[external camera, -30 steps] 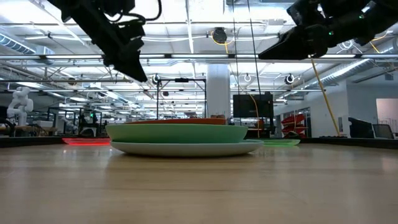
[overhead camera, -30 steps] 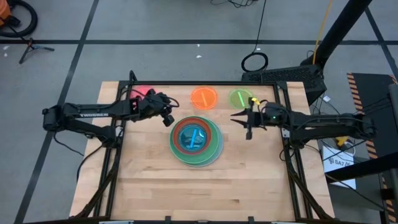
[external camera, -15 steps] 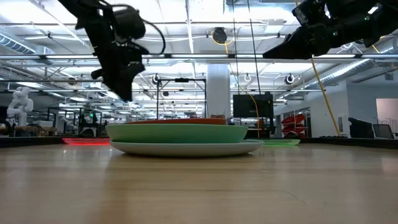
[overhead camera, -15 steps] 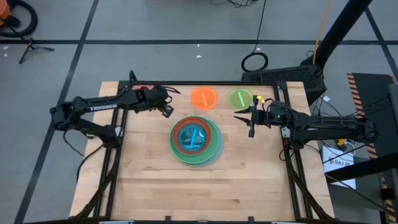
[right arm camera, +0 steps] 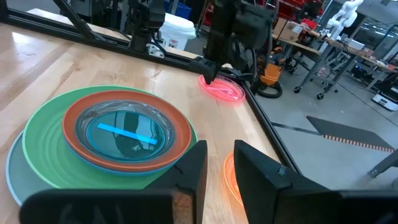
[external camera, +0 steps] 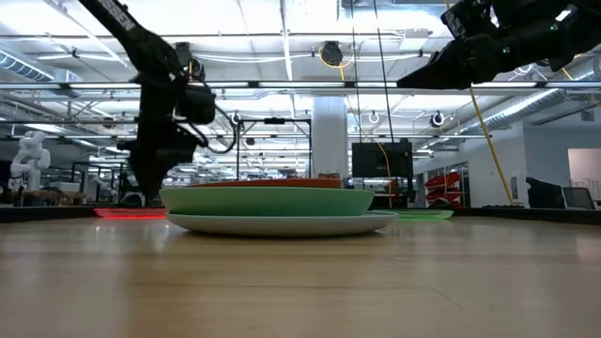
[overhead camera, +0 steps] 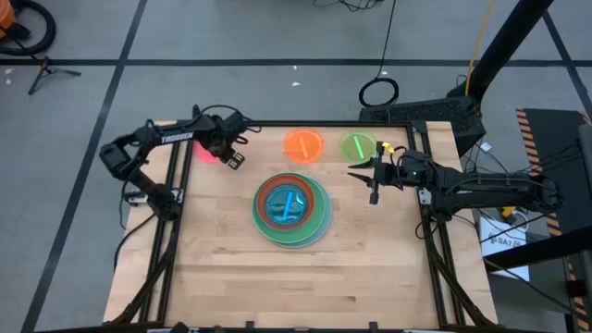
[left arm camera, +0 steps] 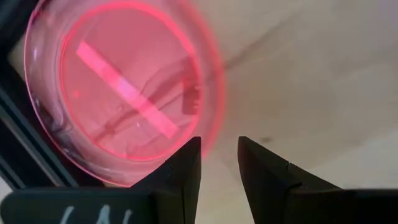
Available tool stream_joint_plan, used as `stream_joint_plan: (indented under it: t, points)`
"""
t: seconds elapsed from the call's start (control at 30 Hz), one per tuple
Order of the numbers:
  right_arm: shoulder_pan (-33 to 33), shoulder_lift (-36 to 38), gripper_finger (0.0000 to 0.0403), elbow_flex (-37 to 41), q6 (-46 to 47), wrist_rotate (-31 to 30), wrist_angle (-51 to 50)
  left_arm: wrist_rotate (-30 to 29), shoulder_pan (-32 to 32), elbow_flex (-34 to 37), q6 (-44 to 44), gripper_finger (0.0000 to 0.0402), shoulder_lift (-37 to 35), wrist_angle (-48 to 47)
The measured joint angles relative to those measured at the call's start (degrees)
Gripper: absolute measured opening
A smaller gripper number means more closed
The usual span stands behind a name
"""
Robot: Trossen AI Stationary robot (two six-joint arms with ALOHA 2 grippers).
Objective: Stack plastic plates
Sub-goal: Stack the pink plate on top of the blue plate
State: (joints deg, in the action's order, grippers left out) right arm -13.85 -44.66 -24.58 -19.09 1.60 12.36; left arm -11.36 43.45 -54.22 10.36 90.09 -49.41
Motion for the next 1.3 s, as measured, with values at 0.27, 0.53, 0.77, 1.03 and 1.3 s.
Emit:
stream_joint_plan:
  t: [0.27, 0.53, 0.77, 1.03, 1.3]
  points:
    - [0.0, 0.0, 0.0073, 0.0, 0.39, -0.02, -0.41, 3.17, 3.45, 0.0, -2.38, 0.0113, 2.49, 0.85]
    - [0.0, -0.02, 0.0073, 0.0, 0.42, -0.02, -1.53, 6.63, 3.71, 0.0, -4.73, 0.0113, 2.52, 4.17]
    - [0.0, -0.03, 0.0073, 0.0, 0.44, -0.02, -1.51, 6.47, 3.95, 0.0, -5.37, 0.0114, 2.52, 6.23]
    - [0.0, -0.02, 0.0073, 0.0, 1.07, -0.03, -1.57, 6.34, 3.95, 0.0, -3.79, 0.0113, 2.52, 6.34]
    - [0.0, -0.03, 0.0073, 0.0, 1.07, -0.04, -2.39, 6.08, 3.77, 0.0, -4.31, 0.0113, 2.52, 6.56]
